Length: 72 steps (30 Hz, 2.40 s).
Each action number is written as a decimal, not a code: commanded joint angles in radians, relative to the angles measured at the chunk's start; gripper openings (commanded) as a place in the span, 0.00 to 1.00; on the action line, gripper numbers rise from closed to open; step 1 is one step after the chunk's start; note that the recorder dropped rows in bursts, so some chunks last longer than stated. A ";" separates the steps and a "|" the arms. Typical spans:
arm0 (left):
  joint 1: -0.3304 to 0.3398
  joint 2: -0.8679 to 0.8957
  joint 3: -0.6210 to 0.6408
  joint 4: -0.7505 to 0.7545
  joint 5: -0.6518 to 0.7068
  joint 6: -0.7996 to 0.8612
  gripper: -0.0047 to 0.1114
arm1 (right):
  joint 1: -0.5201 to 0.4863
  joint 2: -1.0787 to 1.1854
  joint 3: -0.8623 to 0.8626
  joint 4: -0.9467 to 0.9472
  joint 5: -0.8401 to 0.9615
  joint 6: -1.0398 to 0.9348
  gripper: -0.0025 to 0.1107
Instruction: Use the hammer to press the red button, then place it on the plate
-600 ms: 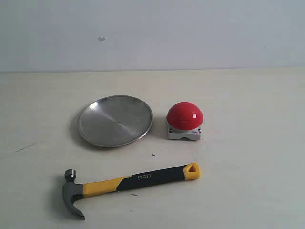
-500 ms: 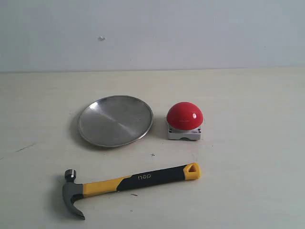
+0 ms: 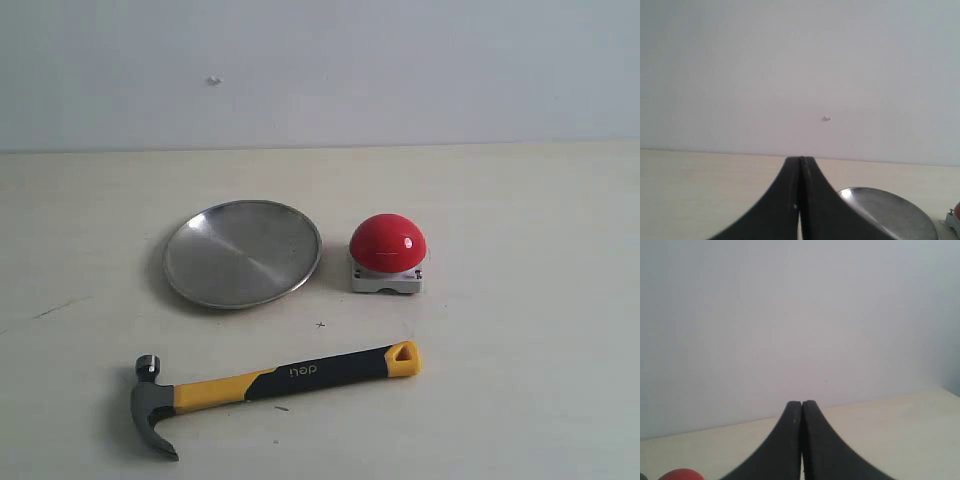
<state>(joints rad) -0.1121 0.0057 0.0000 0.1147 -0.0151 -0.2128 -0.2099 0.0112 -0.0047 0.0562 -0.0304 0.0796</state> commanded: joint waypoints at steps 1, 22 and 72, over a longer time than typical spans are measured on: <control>0.004 -0.006 0.000 0.001 -0.002 -0.001 0.04 | 0.000 0.003 0.005 -0.005 -0.051 0.003 0.02; 0.004 -0.006 0.000 0.001 -0.002 -0.001 0.04 | 0.000 0.003 0.005 0.069 -0.318 0.317 0.02; 0.004 -0.006 0.000 0.001 -0.002 -0.001 0.04 | 0.454 1.549 -0.992 0.177 0.922 -0.865 0.18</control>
<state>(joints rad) -0.1121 0.0057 0.0000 0.1147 -0.0151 -0.2128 0.2413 1.5799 -0.9895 0.2398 0.8941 -0.8004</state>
